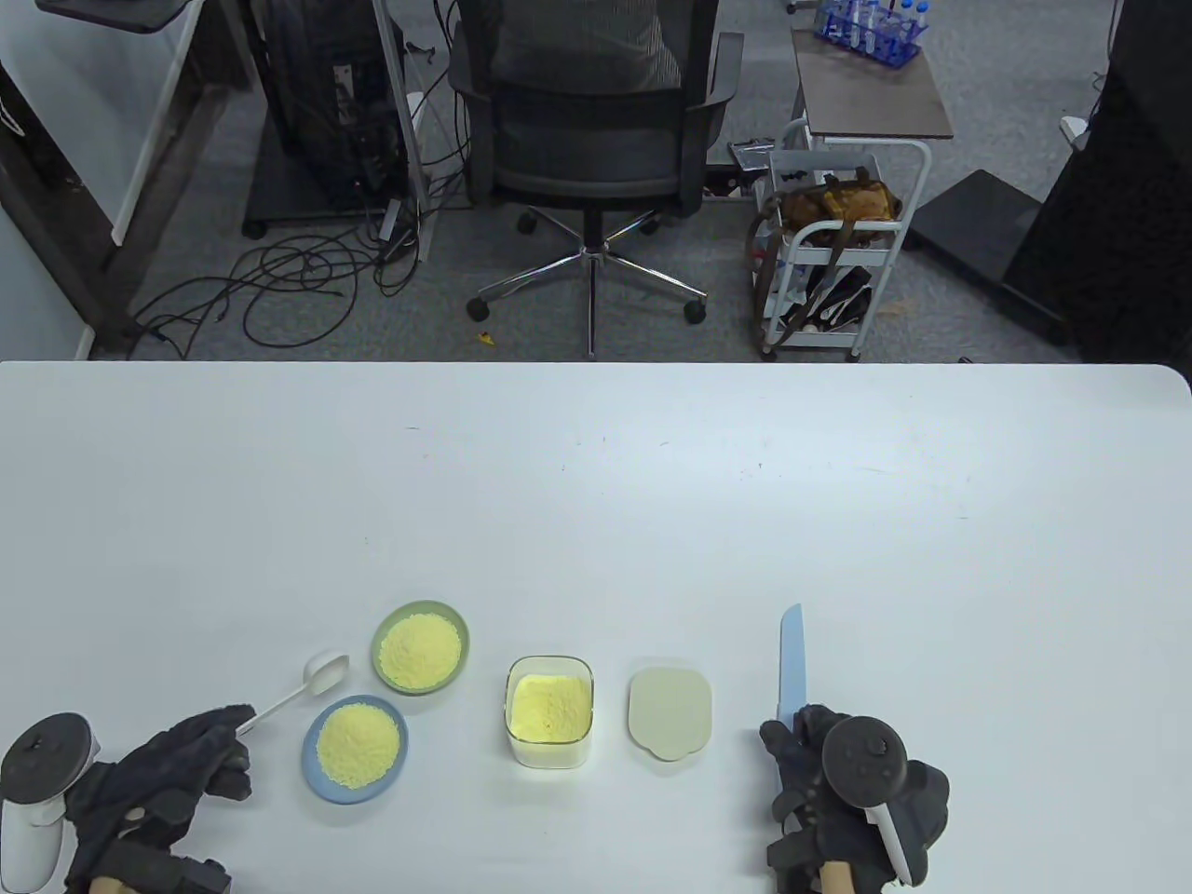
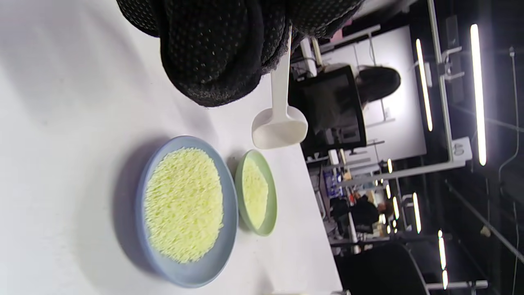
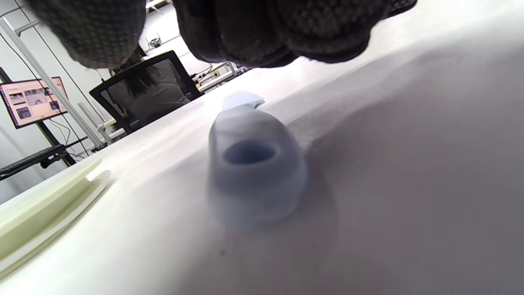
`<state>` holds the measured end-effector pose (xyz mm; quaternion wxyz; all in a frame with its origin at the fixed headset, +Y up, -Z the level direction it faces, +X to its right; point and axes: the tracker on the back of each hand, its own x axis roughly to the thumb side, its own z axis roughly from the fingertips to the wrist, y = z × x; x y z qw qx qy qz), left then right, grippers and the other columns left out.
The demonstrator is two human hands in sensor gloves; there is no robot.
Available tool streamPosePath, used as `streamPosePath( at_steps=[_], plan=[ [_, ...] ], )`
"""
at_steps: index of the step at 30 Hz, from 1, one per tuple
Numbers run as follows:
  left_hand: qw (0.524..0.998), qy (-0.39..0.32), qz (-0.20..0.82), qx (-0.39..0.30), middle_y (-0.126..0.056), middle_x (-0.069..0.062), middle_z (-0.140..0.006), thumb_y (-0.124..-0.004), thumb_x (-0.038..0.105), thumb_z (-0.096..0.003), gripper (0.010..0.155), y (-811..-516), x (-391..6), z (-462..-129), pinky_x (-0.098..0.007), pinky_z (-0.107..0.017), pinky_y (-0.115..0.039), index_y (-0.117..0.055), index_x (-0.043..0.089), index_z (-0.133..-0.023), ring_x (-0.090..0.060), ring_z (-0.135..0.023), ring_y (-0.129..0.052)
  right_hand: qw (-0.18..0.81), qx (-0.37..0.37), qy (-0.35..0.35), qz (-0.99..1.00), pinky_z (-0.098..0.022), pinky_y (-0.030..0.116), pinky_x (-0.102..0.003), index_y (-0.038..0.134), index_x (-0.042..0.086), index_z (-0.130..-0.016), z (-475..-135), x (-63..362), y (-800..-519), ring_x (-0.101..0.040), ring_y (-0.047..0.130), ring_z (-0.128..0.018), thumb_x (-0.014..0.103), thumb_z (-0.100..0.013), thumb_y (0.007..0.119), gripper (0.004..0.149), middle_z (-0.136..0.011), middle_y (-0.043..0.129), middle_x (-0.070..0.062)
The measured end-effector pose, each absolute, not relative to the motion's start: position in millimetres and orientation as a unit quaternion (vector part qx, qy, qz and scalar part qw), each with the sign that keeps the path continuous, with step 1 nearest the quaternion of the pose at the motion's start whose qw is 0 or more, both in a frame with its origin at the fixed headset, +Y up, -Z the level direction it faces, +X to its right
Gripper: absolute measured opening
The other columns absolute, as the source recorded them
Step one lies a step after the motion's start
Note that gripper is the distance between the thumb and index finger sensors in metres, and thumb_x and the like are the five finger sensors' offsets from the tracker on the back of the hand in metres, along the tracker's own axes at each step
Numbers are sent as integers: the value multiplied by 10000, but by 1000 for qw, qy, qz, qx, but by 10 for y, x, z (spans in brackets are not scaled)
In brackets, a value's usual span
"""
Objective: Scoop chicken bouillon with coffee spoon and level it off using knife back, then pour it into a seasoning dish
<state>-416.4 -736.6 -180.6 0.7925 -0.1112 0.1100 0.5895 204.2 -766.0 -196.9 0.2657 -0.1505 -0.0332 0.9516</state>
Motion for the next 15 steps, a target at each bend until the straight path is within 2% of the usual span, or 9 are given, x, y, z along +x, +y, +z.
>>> streamPosePath(
  at_steps=[3,6,15],
  plan=[
    [801,147,575,-79,-877,-134,-618,-704,302,-503,471,-7397,-4137,-1887,-467,-630,-636,-743,-2,-861,-163,-370,-962,279,-145,-39,948,-608,504,-624,727,64,-781,-1972,2036,-7669,-316,800,-428,413,-419,829,513,-669,812,-184],
    [821,186,534,-81,-862,-109,-614,-705,331,-502,450,-7478,-4081,-2001,-457,-623,-645,-743,18,-822,-144,-367,-955,292,-139,-44,945,-609,503,-624,726,64,-784,-1978,2021,-7686,-317,799,-431,412,-420,829,514,-672,811,-184],
    [871,271,402,-75,-830,-93,-652,-698,351,-491,426,-7721,-3989,-2162,-468,-622,-620,-741,82,-818,-164,-413,-933,310,-129,-41,941,-615,496,-624,720,64,-794,-1975,2021,-7700,-318,797,-442,417,-425,826,522,-686,805,-188]
  ],
)
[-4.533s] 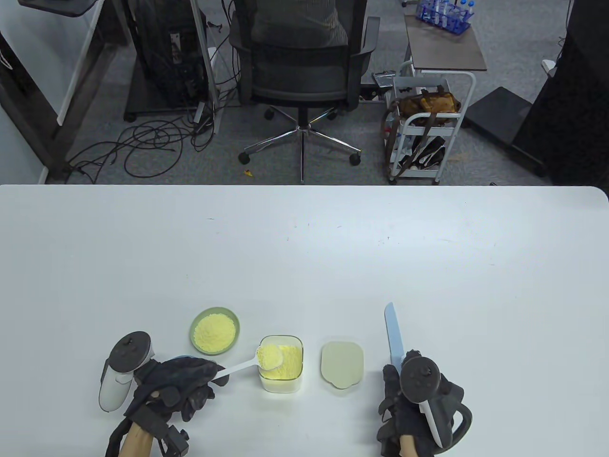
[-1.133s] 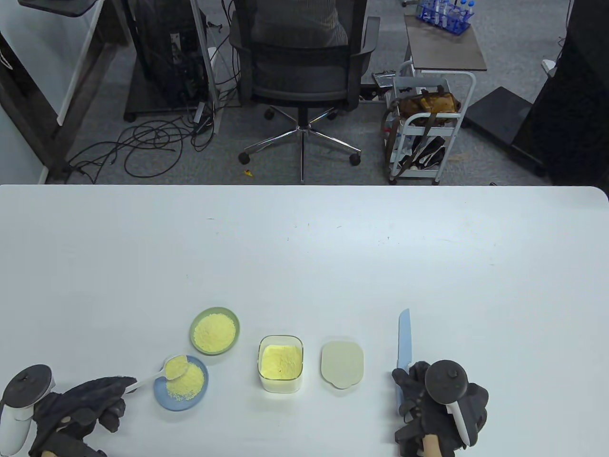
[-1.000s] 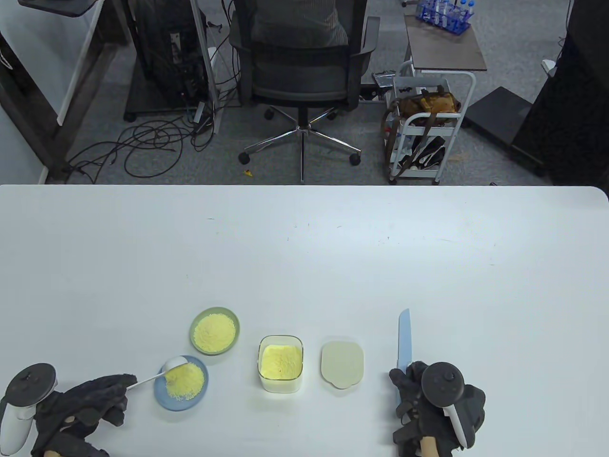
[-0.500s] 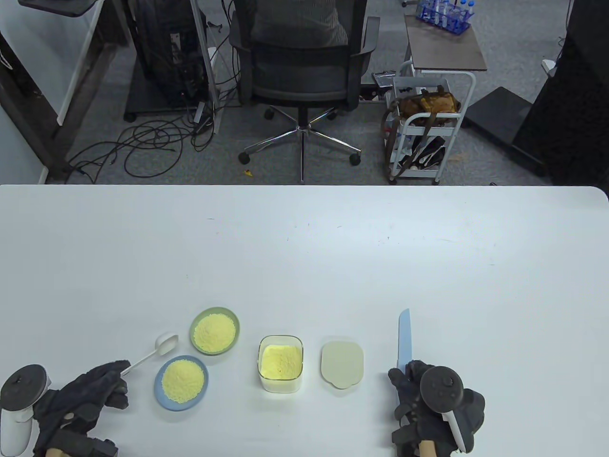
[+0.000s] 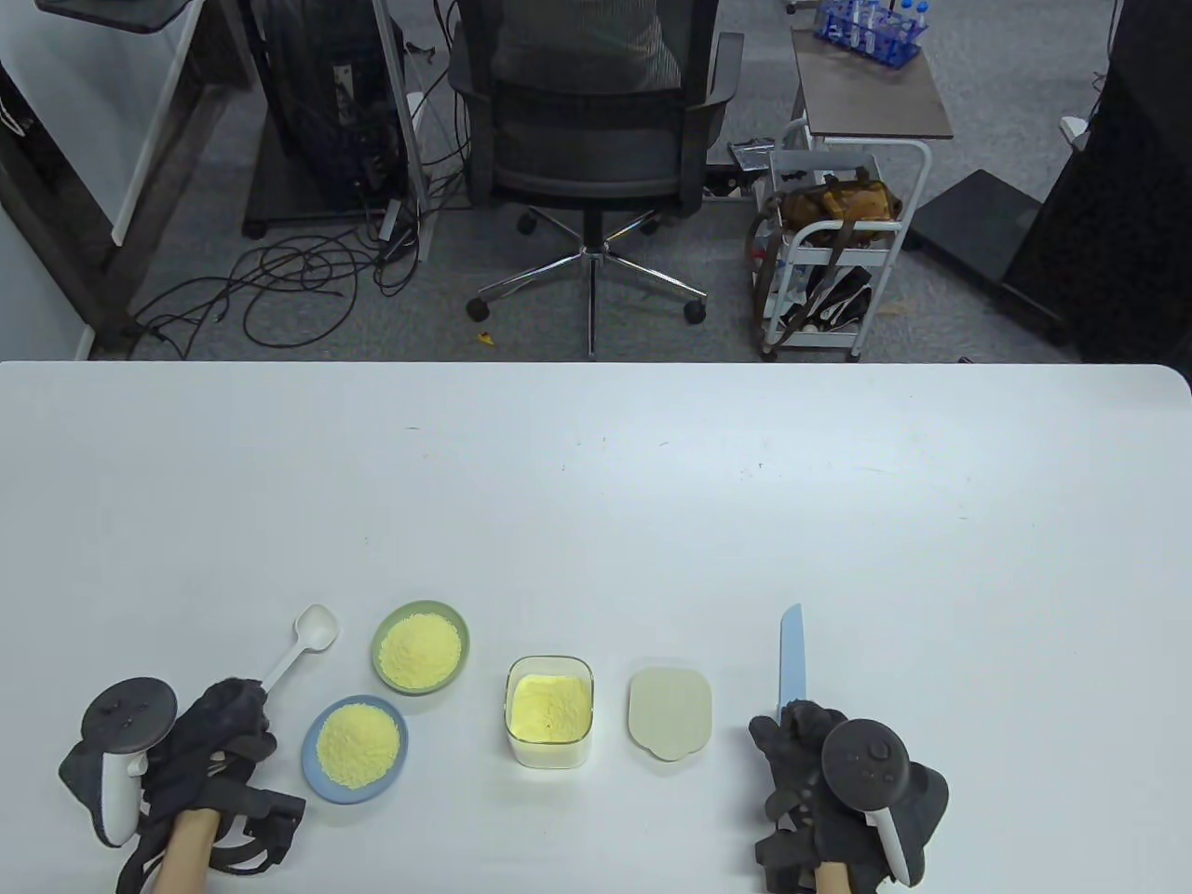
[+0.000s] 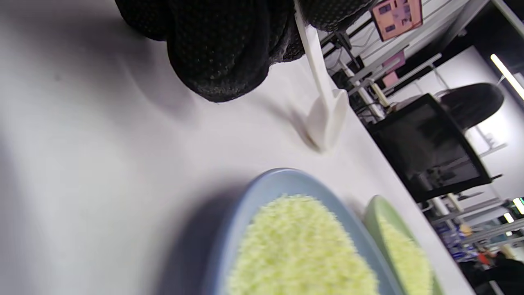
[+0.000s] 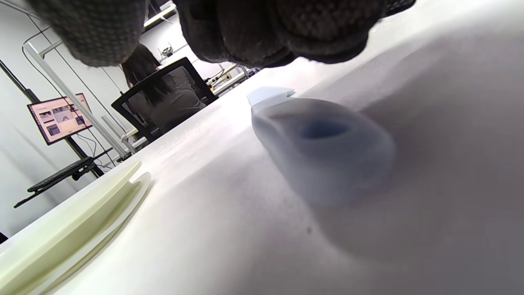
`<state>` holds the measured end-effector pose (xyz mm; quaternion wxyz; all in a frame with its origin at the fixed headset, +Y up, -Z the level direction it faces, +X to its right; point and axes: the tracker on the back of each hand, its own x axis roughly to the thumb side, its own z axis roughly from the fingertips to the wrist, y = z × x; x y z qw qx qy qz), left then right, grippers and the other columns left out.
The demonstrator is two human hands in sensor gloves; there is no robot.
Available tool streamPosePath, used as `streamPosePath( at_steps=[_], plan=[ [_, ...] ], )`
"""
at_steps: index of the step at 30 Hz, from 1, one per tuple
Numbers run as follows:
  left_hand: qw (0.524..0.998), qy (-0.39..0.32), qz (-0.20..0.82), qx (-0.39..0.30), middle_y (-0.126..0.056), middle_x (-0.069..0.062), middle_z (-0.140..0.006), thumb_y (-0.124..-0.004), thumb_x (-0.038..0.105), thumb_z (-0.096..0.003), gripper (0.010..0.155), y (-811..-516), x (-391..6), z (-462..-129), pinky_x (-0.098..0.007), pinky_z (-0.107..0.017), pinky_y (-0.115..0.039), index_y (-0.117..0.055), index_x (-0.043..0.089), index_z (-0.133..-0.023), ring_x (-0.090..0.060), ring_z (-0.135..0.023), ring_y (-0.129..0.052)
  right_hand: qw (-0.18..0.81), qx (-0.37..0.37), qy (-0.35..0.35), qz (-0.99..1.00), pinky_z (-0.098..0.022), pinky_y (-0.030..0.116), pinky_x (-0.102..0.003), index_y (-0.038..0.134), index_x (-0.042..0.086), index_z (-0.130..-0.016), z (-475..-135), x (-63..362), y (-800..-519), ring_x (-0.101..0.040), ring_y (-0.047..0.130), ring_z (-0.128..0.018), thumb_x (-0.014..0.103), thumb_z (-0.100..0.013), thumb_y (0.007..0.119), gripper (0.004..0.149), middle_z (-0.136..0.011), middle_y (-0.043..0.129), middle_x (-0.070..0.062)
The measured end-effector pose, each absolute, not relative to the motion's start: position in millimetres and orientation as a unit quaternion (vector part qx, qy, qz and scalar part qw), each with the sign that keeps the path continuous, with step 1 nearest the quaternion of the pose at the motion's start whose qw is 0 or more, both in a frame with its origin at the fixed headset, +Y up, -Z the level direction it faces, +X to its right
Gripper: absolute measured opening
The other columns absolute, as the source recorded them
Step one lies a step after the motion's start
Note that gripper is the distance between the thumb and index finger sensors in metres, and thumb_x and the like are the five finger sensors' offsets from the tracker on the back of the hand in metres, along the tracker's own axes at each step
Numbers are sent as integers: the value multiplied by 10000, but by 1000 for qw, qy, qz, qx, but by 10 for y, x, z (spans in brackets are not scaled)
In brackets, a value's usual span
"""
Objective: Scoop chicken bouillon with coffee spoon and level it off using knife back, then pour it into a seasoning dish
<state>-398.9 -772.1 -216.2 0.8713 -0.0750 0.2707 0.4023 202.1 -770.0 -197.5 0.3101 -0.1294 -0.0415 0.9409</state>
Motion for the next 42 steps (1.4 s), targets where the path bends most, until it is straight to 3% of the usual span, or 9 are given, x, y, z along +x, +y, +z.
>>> streamPosePath(
  at_steps=[3,6,16,22,30,32,36,38,42],
  plan=[
    [890,286,349,-60,-815,-120,-692,-720,351,-482,412,-7708,-3986,-2160,-494,-634,-587,-777,108,-809,-197,-460,-921,316,-127,-44,939,-614,497,-624,721,63,-795,-1973,2021,-7700,-317,797,-440,419,-426,823,523,-685,804,-189],
    [911,294,278,-75,-650,-175,-850,-739,368,-469,397,-7737,-3978,-2152,-544,-672,-484,-828,132,-776,-220,-631,-820,316,-121,-45,940,-615,499,-623,719,64,-797,-1976,2009,-7705,-315,797,-441,422,-427,820,525,-687,804,-187],
    [916,301,249,-86,-769,-114,-770,-900,337,-357,374,-7763,-4056,-2212,-486,-659,-519,-933,155,-682,-159,-513,-863,321,-105,-46,940,-620,493,-625,712,63,-810,-1976,1991,-7714,-319,798,-458,426,-429,818,537,-705,798,-191],
    [926,306,213,-66,-801,-111,-725,-938,349,-304,382,-7766,-4082,-2234,-453,-621,-588,-938,161,-637,-93,-427,-874,320,-95,-53,941,-624,486,-634,702,59,-829,-1966,1958,-7703,-332,802,-486,425,-427,820,556,-732,791,-200],
    [924,314,210,-64,-737,-148,-790,-950,356,-284,445,-7781,-4136,-2238,-443,-631,-589,-888,160,-679,-84,-458,-861,318,-83,-69,942,-628,478,-639,695,57,-839,-1935,1899,-7642,-340,800,-504,421,-427,822,565,-750,783,-203],
    [923,310,222,-55,-709,-183,-826,-953,356,-286,518,-7771,-4129,-2226,-469,-640,-574,-860,139,-747,-110,-498,-865,312,-65,-82,944,-640,458,-645,664,61,-873,-1913,1838,-7582,-351,788,-551,420,-426,829,597,-803,753,-208],
    [930,284,231,-30,-667,-227,-878,-953,380,-300,639,-7627,-4054,-2214,-525,-656,-557,-792,107,-855,-185,-606,-870,277,15,-84,957,-701,344,-675,454,165,-1016,-1890,1619,-7376,-403,654,-820,457,-410,858,785,-1079,503,-147],
    [941,258,219,-1,-624,-248,-931,-941,423,-303,736,-7512,-3996,-2196,-559,-670,-533,-722,102,-929,-238,-703,-846,251,47,-43,966,-731,259,-678,327,241,-1050,-1950,1449,-7288,-425,514,-950,486,-395,877,889,-1169,307,-87],
    [948,220,228,4,-444,-235,-1094,-915,502,-308,888,-7430,-3872,-2172,-625,-708,-458,-569,142,-1043,-393,-993,-627,157,80,77,981,-755,136,-679,125,359,-1015,-2244,1118,-7357,-455,252,-1081,555,-368,881,1014,-1180,46,-16]
  ],
)
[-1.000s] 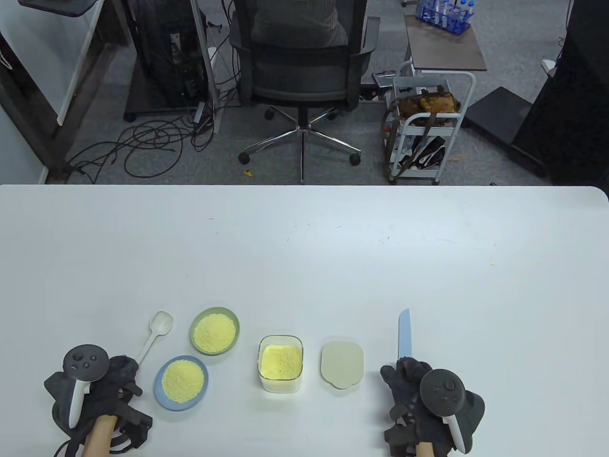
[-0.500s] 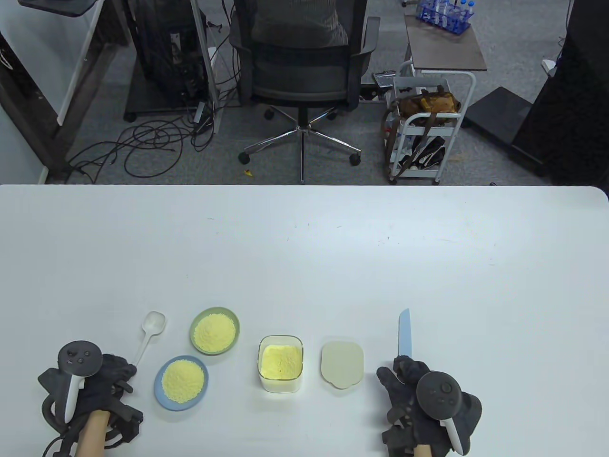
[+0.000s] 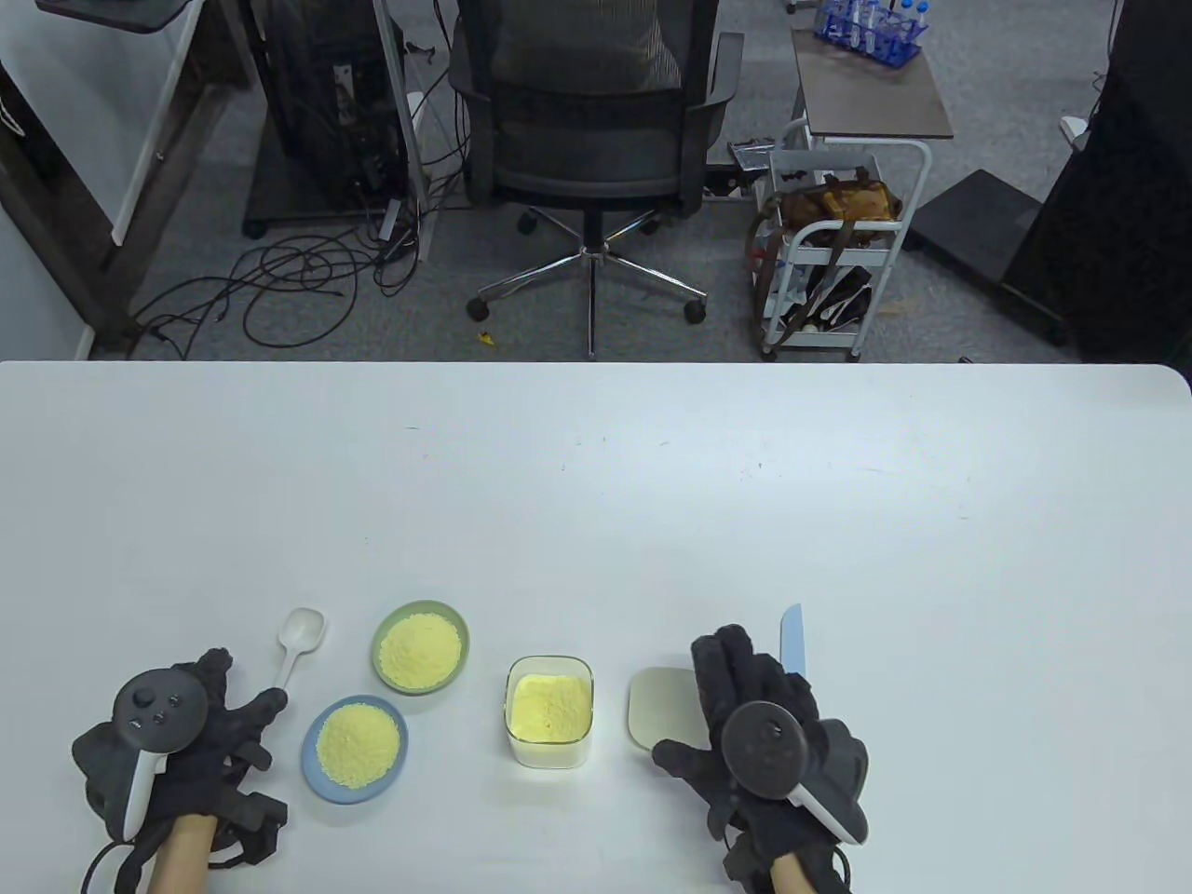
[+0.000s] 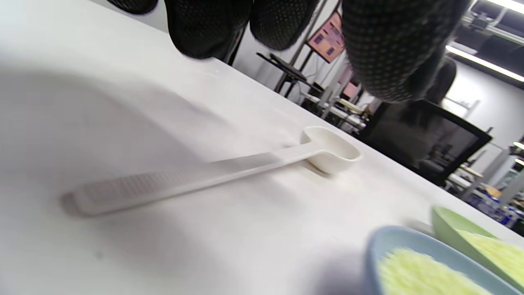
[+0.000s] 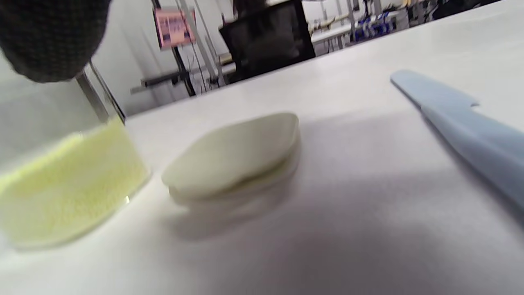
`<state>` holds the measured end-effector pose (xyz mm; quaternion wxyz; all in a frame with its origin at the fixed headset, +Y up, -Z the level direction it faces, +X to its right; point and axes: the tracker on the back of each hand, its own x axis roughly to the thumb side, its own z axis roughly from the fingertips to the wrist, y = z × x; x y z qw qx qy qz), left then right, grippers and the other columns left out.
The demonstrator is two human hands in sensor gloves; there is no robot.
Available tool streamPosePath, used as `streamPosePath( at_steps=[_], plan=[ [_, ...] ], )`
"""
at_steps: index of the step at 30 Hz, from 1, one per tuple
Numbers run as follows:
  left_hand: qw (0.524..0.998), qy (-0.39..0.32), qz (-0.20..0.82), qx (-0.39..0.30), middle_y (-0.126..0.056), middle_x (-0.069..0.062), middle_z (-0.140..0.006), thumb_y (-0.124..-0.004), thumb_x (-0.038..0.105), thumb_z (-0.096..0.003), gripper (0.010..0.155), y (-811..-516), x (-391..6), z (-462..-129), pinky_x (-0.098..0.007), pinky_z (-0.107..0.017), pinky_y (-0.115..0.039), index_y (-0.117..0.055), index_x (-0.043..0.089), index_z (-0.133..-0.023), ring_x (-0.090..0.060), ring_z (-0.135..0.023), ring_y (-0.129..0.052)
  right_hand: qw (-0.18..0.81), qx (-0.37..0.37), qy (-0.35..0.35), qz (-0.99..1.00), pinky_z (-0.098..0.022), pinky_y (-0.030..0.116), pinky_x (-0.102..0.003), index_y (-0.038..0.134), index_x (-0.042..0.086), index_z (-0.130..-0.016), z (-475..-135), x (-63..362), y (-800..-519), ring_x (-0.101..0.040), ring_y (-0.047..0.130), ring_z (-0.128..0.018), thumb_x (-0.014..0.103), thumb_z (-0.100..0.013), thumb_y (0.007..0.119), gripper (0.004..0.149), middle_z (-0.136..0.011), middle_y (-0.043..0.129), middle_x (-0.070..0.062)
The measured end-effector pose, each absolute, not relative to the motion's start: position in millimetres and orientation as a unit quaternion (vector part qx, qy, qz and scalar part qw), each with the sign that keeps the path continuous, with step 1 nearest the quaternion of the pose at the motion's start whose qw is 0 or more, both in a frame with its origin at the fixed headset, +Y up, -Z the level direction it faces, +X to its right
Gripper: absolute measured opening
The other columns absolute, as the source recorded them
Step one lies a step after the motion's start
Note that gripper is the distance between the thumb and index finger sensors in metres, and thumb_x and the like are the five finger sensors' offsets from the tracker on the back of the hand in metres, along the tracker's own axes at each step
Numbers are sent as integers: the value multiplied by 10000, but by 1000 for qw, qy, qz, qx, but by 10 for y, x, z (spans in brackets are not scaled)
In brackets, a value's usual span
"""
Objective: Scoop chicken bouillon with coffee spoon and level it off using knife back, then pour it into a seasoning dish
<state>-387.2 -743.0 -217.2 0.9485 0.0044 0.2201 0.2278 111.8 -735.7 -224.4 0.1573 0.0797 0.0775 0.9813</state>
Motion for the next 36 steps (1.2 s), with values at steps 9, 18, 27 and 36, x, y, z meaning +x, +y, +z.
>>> streamPosePath(
  at_steps=[9,18,27,36],
  plan=[
    [949,200,242,0,-221,-214,-1144,-862,598,-314,985,-7443,-3831,-2177,-680,-727,-324,-409,208,-1096,-416,-1103,-377,67,56,280,956,-753,31,-639,112,397,-984,-2652,832,-7822,-487,110,-1055,548,-378,880,989,-1155,46,-71],
    [950,189,249,1,-153,-215,-1136,-826,629,-327,997,-7445,-3797,-2175,-686,-727,-291,-347,227,-1103,-420,-1112,-302,114,63,195,972,-747,141,-626,340,411,-1015,-2622,926,-7632,-458,272,-976,484,-378,921,865,-1108,193,-198],
    [950,181,253,12,-154,-214,-1137,-826,619,-335,980,-7412,-3771,-2163,-687,-728,-286,-359,228,-1102,-417,-1112,-301,280,181,90,938,-767,132,-610,369,431,-1044,-2365,299,-6842,-436,275,-994,560,-420,876,814,-1141,195,-177],
    [951,173,257,7,-155,-214,-1135,-826,612,-338,972,-7421,-3758,-2155,-684,-729,-285,-367,220,-1100,-416,-1112,-298,193,187,119,956,-747,165,-627,354,400,-1047,-2437,-150,-7105,-457,306,-972,590,-422,842,816,-1126,213,-206]
  ],
)
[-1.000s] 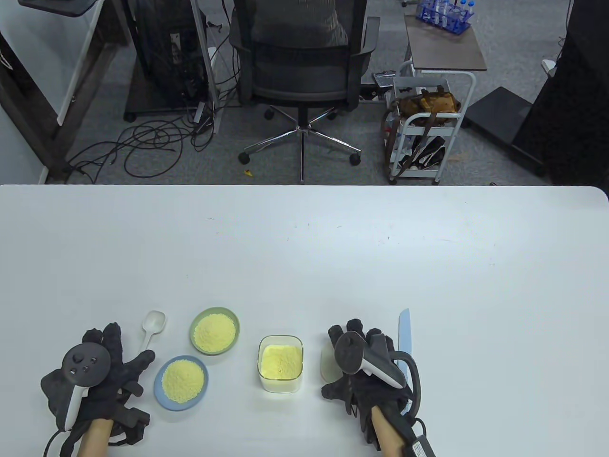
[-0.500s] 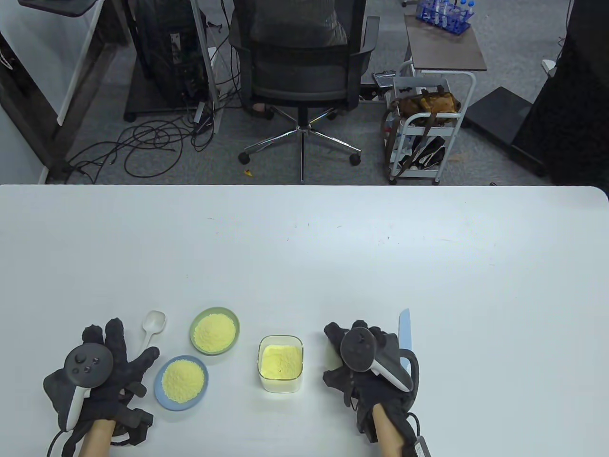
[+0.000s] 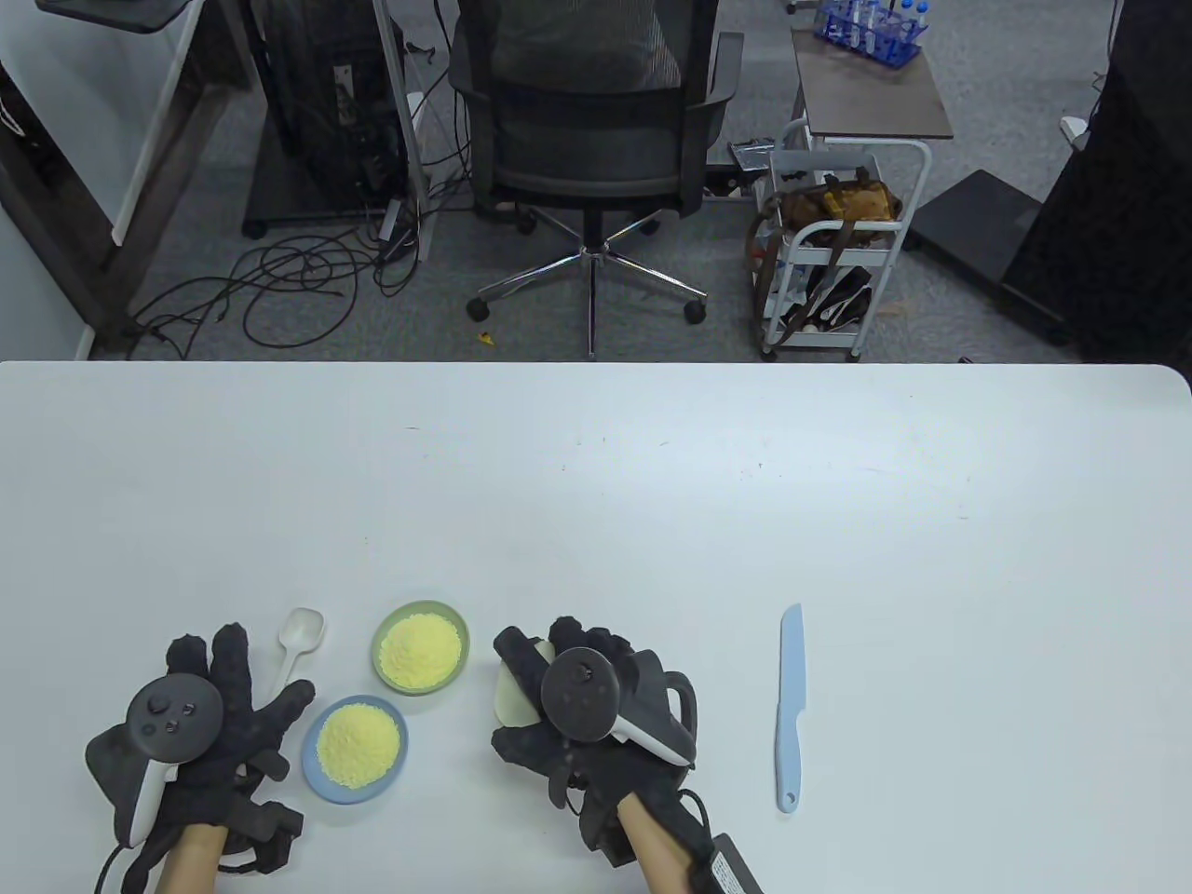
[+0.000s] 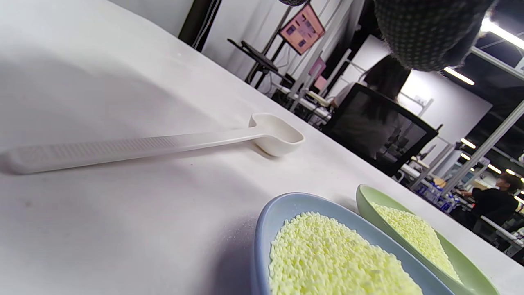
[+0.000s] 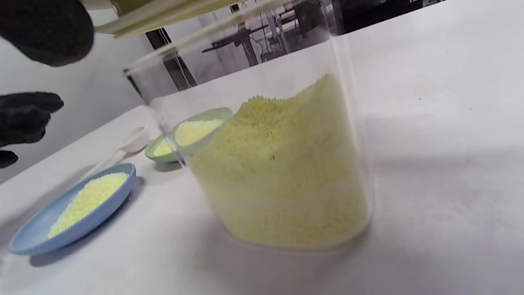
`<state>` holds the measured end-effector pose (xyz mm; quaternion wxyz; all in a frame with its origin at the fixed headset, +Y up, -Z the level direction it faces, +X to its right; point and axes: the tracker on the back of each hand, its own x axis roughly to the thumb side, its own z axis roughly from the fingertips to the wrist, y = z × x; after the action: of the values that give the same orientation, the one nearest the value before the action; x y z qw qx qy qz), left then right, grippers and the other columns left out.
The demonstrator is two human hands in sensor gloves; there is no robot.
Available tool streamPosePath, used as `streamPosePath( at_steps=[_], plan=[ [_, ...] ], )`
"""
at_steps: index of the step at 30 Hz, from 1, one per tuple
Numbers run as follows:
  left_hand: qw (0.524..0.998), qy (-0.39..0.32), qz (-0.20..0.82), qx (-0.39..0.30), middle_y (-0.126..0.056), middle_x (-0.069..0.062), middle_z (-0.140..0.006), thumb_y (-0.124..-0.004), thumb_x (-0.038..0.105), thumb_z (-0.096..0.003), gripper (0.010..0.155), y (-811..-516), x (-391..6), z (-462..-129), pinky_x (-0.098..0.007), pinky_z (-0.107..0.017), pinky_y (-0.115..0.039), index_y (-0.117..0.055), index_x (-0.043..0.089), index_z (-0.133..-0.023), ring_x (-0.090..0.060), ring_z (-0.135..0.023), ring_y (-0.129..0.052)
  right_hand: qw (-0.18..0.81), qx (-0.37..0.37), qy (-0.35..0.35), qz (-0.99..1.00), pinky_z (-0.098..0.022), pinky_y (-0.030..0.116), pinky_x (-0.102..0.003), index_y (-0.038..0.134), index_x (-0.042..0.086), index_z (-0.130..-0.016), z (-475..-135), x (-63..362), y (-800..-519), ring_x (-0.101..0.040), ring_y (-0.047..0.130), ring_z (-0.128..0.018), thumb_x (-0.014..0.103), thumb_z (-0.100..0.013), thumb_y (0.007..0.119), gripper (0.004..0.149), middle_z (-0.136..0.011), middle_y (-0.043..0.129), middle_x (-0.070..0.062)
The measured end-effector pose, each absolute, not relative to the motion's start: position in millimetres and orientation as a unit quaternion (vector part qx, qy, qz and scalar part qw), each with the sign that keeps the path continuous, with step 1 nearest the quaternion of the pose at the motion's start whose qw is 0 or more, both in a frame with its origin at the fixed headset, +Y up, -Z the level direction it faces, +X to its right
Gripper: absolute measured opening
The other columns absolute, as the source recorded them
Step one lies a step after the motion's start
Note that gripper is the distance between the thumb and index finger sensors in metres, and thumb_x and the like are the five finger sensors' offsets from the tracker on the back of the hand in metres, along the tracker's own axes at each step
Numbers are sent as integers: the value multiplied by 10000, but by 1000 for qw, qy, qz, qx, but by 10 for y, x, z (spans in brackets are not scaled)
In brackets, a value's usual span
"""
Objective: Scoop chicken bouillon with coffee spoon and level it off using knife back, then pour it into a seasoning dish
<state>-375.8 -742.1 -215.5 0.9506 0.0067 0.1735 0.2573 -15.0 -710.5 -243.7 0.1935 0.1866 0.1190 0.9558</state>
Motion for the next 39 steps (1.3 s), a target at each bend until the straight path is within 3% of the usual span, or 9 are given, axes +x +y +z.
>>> streamPosePath(
  at_steps=[10,15,18,25,30,34,39],
  plan=[
    [950,165,264,4,-145,-212,-1132,-816,592,-361,943,-7399,-3717,-2152,-674,-733,-272,-367,213,-1098,-410,-1111,-288,194,193,149,950,-742,127,-626,280,408,-1040,-2457,-105,-7228,-441,221,-980,618,-430,800,828,-1114,107,-176],
    [948,117,291,53,-147,-172,-1142,-756,575,-414,854,-7210,-3515,-2089,-657,-744,-262,-376,235,-1099,-382,-1121,-284,227,223,162,934,-737,21,-632,156,404,-1032,-2443,-15,-7215,-465,13,-1027,696,-410,725,892,-1112,-95,-90],
    [945,82,313,50,-131,-151,-1148,-688,573,-453,792,-7125,-3295,-2068,-644,-751,-249,-366,259,-1105,-363,-1130,-263,281,211,114,929,-733,59,-650,241,360,-1050,-2433,66,-7143,-498,80,-1032,690,-418,690,843,-1153,28,-107],
    [938,-29,345,22,-97,-75,-1161,-591,554,-475,704,-6963,-2464,-2143,-610,-777,-216,-380,322,-1106,-301,-1151,-202,304,165,105,933,-735,64,-638,274,283,-1060,-2466,238,-7213,-482,114,-1037,624,-466,591,756,-1175,149,-104],
    [941,-55,324,-80,1,18,-1135,-513,554,-471,678,-7215,-1914,-2313,-589,-777,-147,-330,377,-1100,-228,-1137,-61,335,145,121,923,-737,60,-627,277,288,-1050,-2486,286,-7419,-471,134,-1034,566,-485,554,688,-1172,223,-110],
    [946,-57,303,-100,-24,70,-1133,-476,546,-468,658,-7433,-1755,-2364,-582,-772,-134,-335,380,-1088,-188,-1131,-72,327,148,106,927,-736,69,-629,296,296,-1048,-2474,287,-7497,-477,156,-1033,561,-490,521,657,-1171,297,-110],
    [936,-61,339,-71,-80,82,-1142,-461,539,-458,653,-7612,-1764,-2347,-576,-765,-115,-353,375,-1081,-178,-1136,-105,341,156,88,923,-740,51,-622,288,303,-1042,-2468,279,-7586,-464,159,-1040,558,-499,526,645,-1169,312,-95]
  ],
)
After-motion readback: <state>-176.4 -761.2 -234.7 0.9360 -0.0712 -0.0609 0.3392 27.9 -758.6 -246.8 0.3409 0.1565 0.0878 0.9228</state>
